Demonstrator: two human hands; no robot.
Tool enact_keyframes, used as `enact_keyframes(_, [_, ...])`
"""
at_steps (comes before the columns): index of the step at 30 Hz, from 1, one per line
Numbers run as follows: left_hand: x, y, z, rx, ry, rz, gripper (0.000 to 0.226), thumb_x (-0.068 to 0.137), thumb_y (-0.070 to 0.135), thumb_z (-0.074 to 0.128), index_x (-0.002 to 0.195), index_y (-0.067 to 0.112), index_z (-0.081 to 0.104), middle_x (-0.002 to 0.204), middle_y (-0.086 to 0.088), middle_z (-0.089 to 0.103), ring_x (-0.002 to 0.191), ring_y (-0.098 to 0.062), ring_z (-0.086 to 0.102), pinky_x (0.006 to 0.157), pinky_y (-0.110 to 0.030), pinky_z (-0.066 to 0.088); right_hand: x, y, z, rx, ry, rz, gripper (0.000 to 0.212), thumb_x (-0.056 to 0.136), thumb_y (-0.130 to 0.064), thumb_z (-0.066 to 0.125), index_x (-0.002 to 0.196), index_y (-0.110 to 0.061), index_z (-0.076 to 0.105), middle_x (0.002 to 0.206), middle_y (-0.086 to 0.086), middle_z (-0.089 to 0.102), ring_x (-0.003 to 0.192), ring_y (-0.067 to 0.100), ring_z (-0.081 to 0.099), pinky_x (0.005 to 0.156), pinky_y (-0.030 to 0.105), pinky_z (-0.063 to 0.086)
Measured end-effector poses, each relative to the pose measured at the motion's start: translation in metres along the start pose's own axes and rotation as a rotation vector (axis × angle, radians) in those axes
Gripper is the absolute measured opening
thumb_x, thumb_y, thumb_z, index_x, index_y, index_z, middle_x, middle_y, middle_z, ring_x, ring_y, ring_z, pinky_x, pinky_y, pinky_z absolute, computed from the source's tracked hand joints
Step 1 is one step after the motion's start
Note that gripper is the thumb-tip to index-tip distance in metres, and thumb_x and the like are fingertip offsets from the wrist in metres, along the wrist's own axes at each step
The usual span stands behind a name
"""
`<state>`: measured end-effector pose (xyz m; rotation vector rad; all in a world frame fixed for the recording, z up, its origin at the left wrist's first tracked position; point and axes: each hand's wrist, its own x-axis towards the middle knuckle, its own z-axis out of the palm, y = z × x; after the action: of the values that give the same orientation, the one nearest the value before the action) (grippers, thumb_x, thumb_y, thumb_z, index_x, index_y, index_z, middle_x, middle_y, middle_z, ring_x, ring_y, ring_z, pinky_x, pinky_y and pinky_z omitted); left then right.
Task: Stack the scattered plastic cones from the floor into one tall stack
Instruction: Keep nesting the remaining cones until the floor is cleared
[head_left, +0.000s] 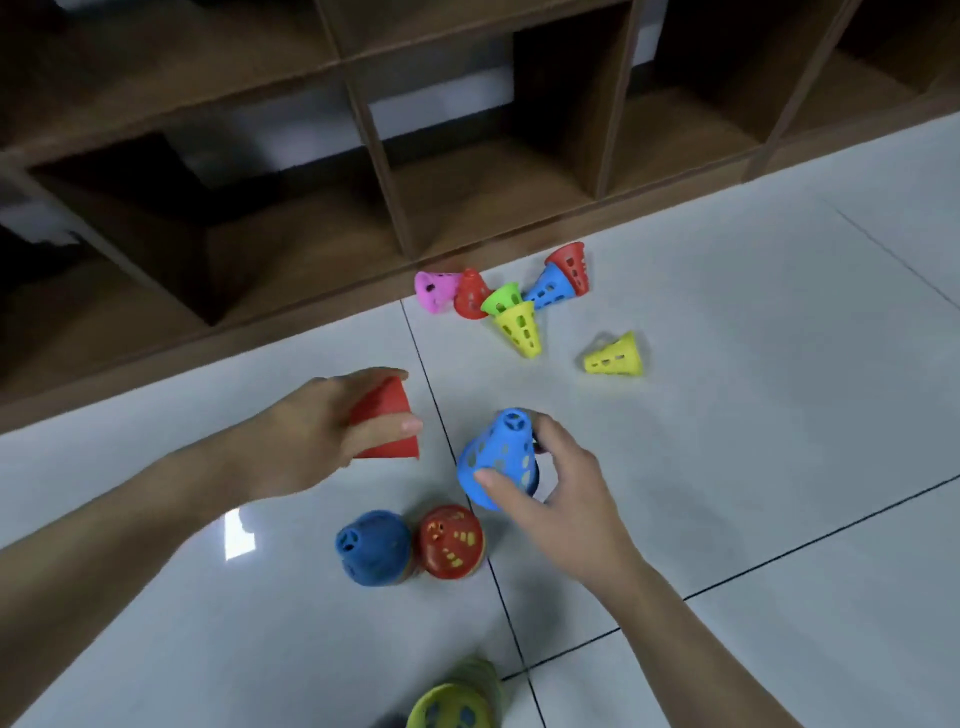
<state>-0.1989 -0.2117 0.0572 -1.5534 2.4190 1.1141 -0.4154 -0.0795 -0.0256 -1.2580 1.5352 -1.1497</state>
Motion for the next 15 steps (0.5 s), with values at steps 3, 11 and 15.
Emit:
enact_keyframes(3, [-0.05, -0.029, -0.002, 0.076, 0.006, -0.03, 0.092, 0.066, 0.093, 0.04, 0.146, 0.048, 0.034, 0.116, 0.014, 0.059, 0.096, -0.001, 0.058, 0.078, -0.016, 0.045, -0.012, 0.008, 0.024, -0.035, -0.11, -0.036, 0.043, 0.079, -0.043, 0.074, 0.118, -0.044, 0.056, 0.12, -0.018, 0.061, 0.118, 0.004, 0.057, 0.098, 0.018, 0.045])
enact_keyframes(11, [-0.093, -0.052, 0.04, 0.086, 0.124, 0.006, 0.042, 0.077, 0.046, 0.079, 0.11, 0.037, 0.054, 0.086, 0.012, 0.063, 0.074, -0.01, 0.06, 0.062, -0.022, 0.049, -0.026, 0.042, 0.054, -0.288, -0.248, -0.128, 0.044, 0.077, -0.04, 0.075, 0.117, -0.037, 0.057, 0.112, -0.023, 0.057, 0.108, 0.001, 0.056, 0.094, 0.027, 0.048])
enact_keyframes(15, [-0.077, -0.063, 0.062, 0.148, 0.132, 0.033, 0.049, 0.079, 0.042, 0.078, 0.126, 0.04, 0.061, 0.101, 0.01, 0.056, 0.088, -0.01, 0.059, 0.079, -0.022, 0.05, -0.031, 0.054, 0.059, -0.278, -0.238, -0.08, 0.047, 0.079, -0.038, 0.076, 0.121, -0.039, 0.056, 0.117, -0.028, 0.054, 0.112, -0.002, 0.053, 0.096, 0.025, 0.048])
